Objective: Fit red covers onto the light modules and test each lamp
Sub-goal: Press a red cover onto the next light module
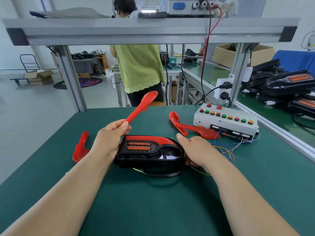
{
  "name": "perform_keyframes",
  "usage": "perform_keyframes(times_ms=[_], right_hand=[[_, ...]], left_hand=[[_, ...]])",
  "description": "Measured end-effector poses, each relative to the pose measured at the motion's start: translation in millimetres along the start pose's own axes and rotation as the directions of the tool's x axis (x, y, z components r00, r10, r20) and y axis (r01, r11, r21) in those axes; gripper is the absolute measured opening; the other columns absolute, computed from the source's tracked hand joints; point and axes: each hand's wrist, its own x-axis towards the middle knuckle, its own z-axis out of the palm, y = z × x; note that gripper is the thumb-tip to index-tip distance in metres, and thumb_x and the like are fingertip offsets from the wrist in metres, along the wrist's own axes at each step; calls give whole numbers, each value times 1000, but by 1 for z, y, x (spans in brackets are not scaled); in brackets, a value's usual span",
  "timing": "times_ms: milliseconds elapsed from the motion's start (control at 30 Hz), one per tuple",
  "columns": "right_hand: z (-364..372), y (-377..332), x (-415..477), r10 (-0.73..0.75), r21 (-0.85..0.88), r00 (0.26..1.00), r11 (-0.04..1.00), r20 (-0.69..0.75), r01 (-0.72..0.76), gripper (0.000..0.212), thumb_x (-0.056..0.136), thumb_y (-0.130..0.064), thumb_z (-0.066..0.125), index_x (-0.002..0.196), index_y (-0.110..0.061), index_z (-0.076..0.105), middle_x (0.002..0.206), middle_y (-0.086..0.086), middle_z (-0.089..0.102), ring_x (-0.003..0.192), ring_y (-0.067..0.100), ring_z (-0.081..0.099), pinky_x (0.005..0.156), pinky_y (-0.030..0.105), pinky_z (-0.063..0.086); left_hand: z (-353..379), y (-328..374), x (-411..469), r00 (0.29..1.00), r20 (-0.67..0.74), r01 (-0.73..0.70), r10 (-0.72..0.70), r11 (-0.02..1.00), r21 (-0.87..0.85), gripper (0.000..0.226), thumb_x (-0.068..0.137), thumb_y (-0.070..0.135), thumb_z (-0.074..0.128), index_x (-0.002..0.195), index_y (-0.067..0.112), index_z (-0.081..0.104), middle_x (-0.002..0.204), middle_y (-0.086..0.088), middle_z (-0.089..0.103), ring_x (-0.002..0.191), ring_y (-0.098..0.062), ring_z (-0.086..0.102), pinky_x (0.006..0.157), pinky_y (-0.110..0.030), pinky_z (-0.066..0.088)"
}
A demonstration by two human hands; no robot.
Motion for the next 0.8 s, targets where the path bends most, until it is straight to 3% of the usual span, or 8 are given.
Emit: perform_keyframes(times_ms=[67,233,333,400,467,600,700,800], right_hand=[[0,3,1,71,233,997,970,25,-74,50,99,-54,40,71,-15,54,75,14,66,70,28,64,78,38,50],[4,6,5,97,500,987,853,125,-147,35,99,-50,50,82,-19,53,65,4,43,54,16,37,55,27,31],[6,2,4,84,623,980,761,181,-180,33,102,-46,49,96,-19,66,79,1,61,71,15,52,62,25,41],[7,-1,3,47,718,979,673,201,-179,37,103,-46,45,105,-18,70,98,4,74,89,18,62,79,33,52],[9,-3,3,30,788,970,578,240,-213,41,104,-47,43,111,-17,70,106,7,76,93,22,67,90,42,54],[13,-7,2,34,858,952,425,305,-290,43,105,-42,43,108,-9,69,96,12,76,79,25,74,68,42,63],[12,-6,4,39,900,964,351,261,-258,41,106,-36,43,99,-5,69,83,12,76,67,23,75,51,37,60],[10,-4,6,34,926,973,301,229,-228,43,107,-34,41,95,-5,69,81,12,76,66,22,74,47,35,58]], left_hand=[[-1,-2,3,1000,-14,-1,0,1000,-13,10,97,14,60,96,17,69,86,0,70,85,-12,62,55,-17,53],[-5,-6,8,998,-31,-47,46,999,-22,10,97,15,62,97,18,71,81,4,73,86,-14,66,96,-30,49],[-6,-6,4,994,-33,-103,101,994,-32,12,95,18,64,92,24,75,83,7,75,93,-13,67,101,-38,50],[-5,-5,1,988,-37,-151,150,988,-15,14,95,22,66,90,29,77,87,8,75,97,-12,67,104,-46,48],[-4,-3,-3,982,-43,-186,186,982,6,16,94,25,67,89,35,78,91,9,75,101,-11,67,102,-49,49],[2,-2,-8,978,-30,-206,206,978,23,21,93,21,67,88,38,78,91,11,74,100,-12,65,101,-52,50],[4,-1,-10,967,10,-253,253,965,66,25,93,17,67,85,38,77,87,17,72,90,-4,63,97,-40,51],[0,8,-9,921,82,-389,380,898,205,32,91,15,69,84,45,76,101,14,69,92,6,60,92,-19,42]])
